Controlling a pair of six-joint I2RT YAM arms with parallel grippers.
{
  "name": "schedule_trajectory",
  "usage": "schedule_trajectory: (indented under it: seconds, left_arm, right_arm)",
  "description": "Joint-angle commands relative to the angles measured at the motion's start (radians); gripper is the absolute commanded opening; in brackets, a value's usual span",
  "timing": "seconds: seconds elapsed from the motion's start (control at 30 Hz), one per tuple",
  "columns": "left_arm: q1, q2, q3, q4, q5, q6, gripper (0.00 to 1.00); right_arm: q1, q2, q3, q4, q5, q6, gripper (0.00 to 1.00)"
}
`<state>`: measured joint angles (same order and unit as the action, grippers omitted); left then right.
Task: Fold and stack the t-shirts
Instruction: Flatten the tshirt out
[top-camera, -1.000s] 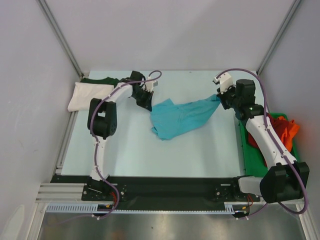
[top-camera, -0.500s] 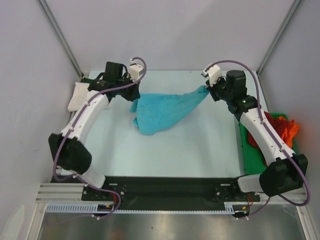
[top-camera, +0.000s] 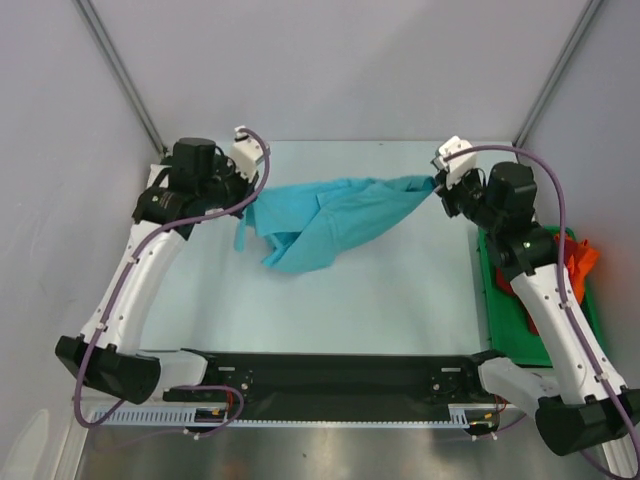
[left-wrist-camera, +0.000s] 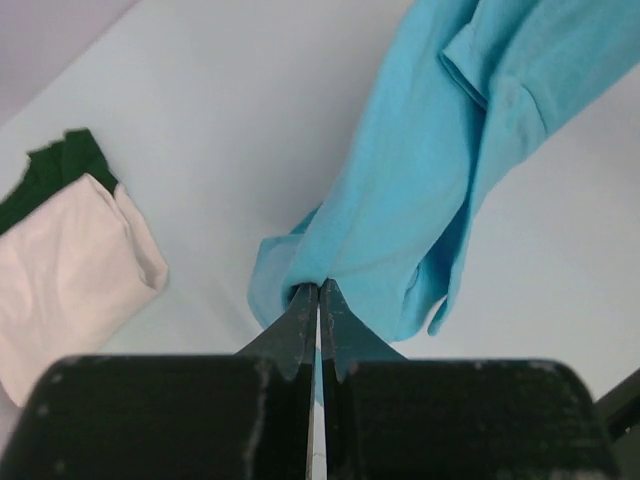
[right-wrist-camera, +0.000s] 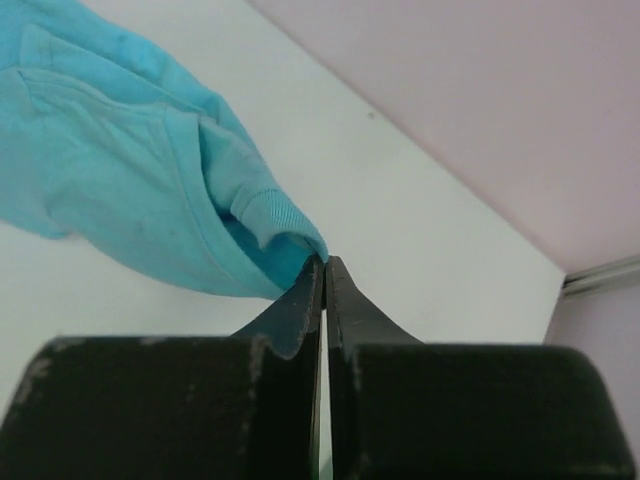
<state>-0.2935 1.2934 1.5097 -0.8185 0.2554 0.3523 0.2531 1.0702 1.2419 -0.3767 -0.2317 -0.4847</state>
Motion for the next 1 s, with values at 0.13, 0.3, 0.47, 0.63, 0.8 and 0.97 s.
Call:
schedule_trajectory:
  seconds: [0.13,0.3,0.47,0.63,0.8,0.97]
  left_arm:
    - [-0.006,0.177,-0.085,0.087,-0.067,0.017,0.00]
    - [-0.003,0.461,0.082,0.179,-0.209,0.027,0.08]
    - [0.005,0.499,0.097,0.189,-0.237,-0.019,0.44]
    - [0.004,0.327,-0.187,0.295,-0.100,0.010,0.52]
    - [-0.019,0.362,-0.249,0.229,-0.047,0.074,0.53]
    - [-0.045,0.513,-0.172,0.222,-0.041,0.070,0.60]
  right_arm:
    - [-0.084,0.079,-0.151,0.064,-0.015,0.055,0.00]
    - [-0.138,0.200,-0.121,0.168,-0.012,0.032,0.00]
    - [-0.144,0.231,-0.102,0.174,-0.003,0.017,0.00]
    - [-0.146,0.168,-0.179,0.176,-0.011,0.046,0.00]
    - [-0.152,0.119,-0.261,0.177,-0.017,0.058,0.00]
    - [-0.170,0.103,-0.297,0.205,-0.034,0.078,0.00]
